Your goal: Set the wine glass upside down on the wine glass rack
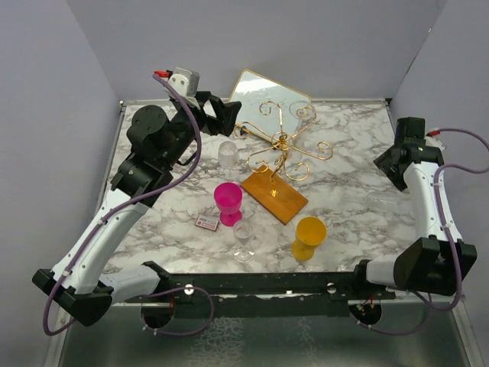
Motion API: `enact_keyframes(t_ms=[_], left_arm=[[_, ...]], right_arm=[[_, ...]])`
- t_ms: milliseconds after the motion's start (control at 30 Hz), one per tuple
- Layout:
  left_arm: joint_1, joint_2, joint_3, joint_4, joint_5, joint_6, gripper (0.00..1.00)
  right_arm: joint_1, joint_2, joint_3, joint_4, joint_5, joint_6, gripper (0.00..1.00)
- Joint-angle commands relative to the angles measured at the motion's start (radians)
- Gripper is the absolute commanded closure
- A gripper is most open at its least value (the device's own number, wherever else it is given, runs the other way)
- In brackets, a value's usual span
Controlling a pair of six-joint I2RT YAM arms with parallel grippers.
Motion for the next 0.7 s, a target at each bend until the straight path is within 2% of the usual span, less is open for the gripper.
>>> enact_keyframes(t_ms=[0,200,367,533,667], left_arm=[[0.005,-0.015,0.003,-0.013,-0.017,0.026,0.16],[0.004,-0.014,0.001,-0.018,-0.019,0.039,0.15],[0.004,-0.008,0.006,-0.016,-0.016,0.044,0.15],[0.004,-0.006,0.007,-0.018,-0.017,0.05,0.15],[0.004,-0.003,0.016,-0.018,-0.023,0.057,0.15]], right_arm=[[-0.046,-0.084,-0.086,-0.08,-0.073,0.171,0.35],[-0.046,-0.166,-0.225,-0.105,-0.165,0.354,0.4],[-0.046,-0.145,-0.296,-0.084,-0.236,0.492,0.44],[-0.046,-0.098,-0.316,-0.022,-0.259,0.537,0.46],[-0.046,-0.053,-0.245,-0.024,-0.157,0.497,0.46]])
